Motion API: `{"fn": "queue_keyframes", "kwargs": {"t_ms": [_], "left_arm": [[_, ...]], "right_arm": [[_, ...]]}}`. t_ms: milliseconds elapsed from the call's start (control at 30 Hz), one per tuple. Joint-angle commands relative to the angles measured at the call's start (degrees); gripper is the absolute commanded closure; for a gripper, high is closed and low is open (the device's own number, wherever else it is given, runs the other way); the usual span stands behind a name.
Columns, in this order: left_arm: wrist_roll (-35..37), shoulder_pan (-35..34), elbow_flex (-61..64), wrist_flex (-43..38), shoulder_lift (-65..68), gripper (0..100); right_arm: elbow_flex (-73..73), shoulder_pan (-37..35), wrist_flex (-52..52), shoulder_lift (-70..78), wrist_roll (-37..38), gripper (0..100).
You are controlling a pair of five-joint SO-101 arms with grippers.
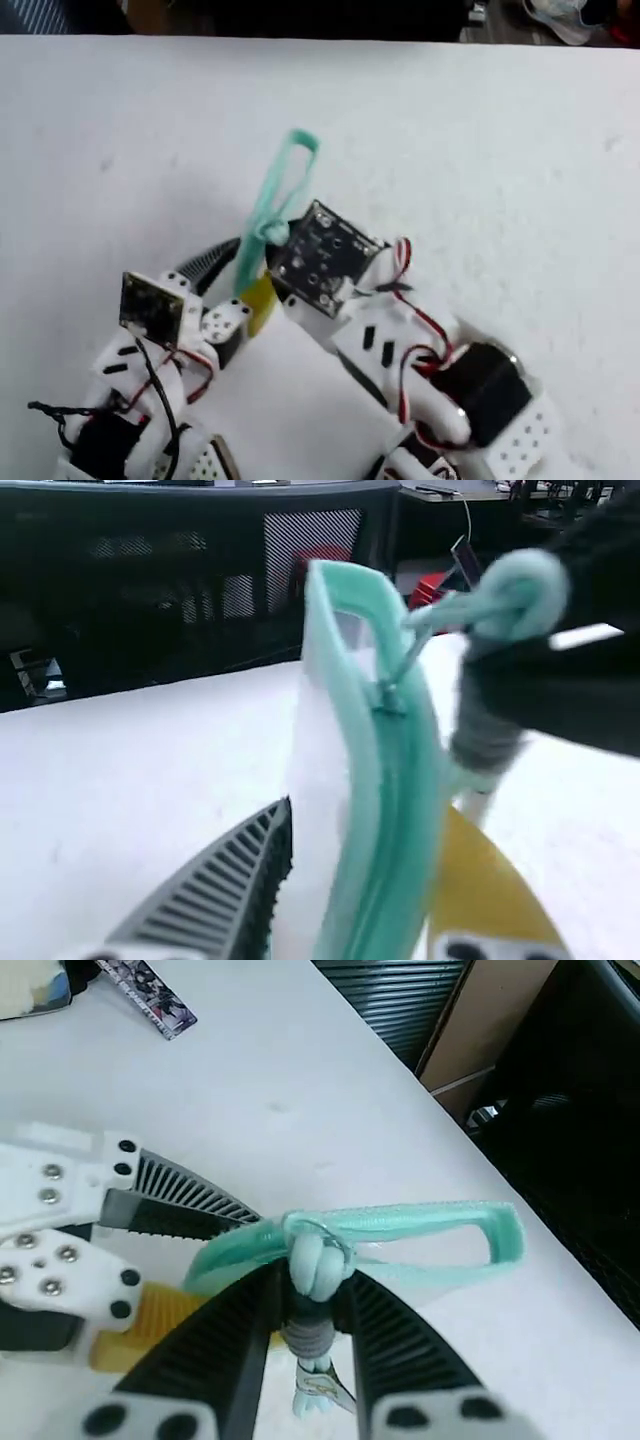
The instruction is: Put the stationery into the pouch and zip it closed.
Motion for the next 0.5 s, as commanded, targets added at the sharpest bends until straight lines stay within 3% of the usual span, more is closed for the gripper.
{"fn": "queue_keyframes", "kwargs": {"t_ms": [0,233,467], "left_arm": [[-0.79,0.66,2.90,-4.75,0.22,77],[-0.88,3.56,7.47,-11.34,0.22,91],[-0.88,3.47,7.38,-11.60,0.22,97]], "right_arm": [[-7.82,-1.19,3.47,0.13,-0.09,98.2],[-10.55,-1.19,6.37,7.69,-0.09,98.2],[-10.46,1.27,5.85,8.31,-0.09,98.2]]}}
